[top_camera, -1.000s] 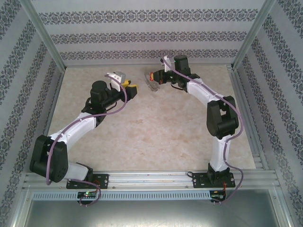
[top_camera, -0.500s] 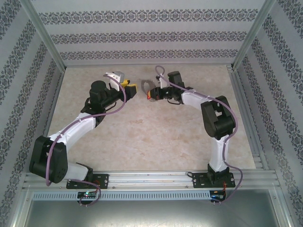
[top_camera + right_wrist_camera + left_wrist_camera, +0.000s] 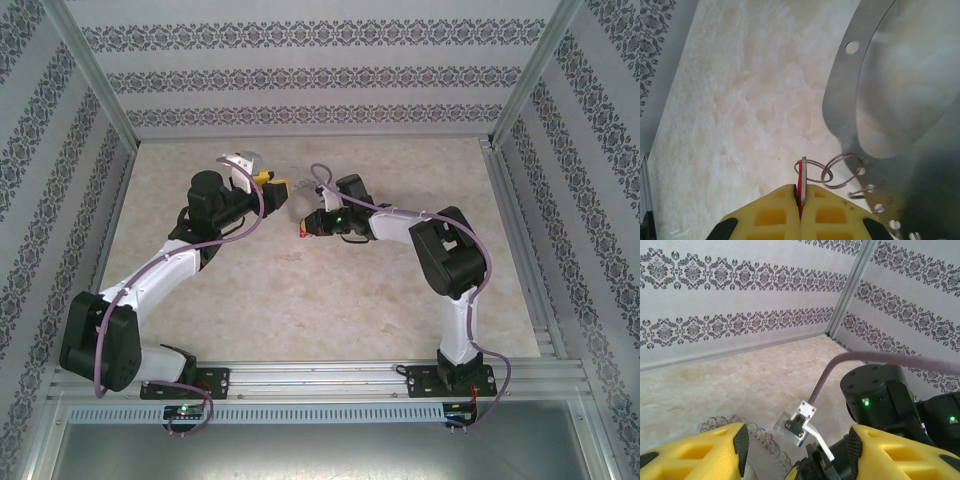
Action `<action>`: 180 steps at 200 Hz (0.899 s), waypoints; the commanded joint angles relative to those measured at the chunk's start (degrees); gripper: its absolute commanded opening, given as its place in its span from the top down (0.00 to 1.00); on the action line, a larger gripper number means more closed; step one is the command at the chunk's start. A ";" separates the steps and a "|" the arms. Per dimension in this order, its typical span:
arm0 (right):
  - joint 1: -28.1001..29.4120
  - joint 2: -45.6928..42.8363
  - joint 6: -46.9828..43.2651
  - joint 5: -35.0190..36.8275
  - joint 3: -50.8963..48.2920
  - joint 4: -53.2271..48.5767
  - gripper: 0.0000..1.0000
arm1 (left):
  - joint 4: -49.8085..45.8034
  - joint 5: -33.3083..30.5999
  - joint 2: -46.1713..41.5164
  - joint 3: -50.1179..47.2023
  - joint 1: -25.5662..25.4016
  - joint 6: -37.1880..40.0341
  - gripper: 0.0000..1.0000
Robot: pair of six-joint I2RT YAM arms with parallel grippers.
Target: Put the keys on the keyring
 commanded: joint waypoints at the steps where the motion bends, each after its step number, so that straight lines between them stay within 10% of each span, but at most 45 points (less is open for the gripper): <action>1: 1.20 1.42 2.87 -0.51 -2.10 3.98 1.00 | -1.00 1.12 -1.20 -0.03 0.67 -1.29 0.44; 86: 3.30 -12.43 3.61 -5.35 -13.89 7.24 0.32 | -0.74 2.50 -0.38 0.67 0.62 -2.01 0.39; 123: -1.55 -20.96 2.51 -4.27 -18.13 4.83 0.03 | -1.38 0.69 -0.85 0.36 0.65 -1.92 0.00; 180: -11.65 -39.02 -5.18 15.13 -18.62 -10.15 0.02 | 5.91 -17.27 -6.61 -8.94 0.69 7.27 0.00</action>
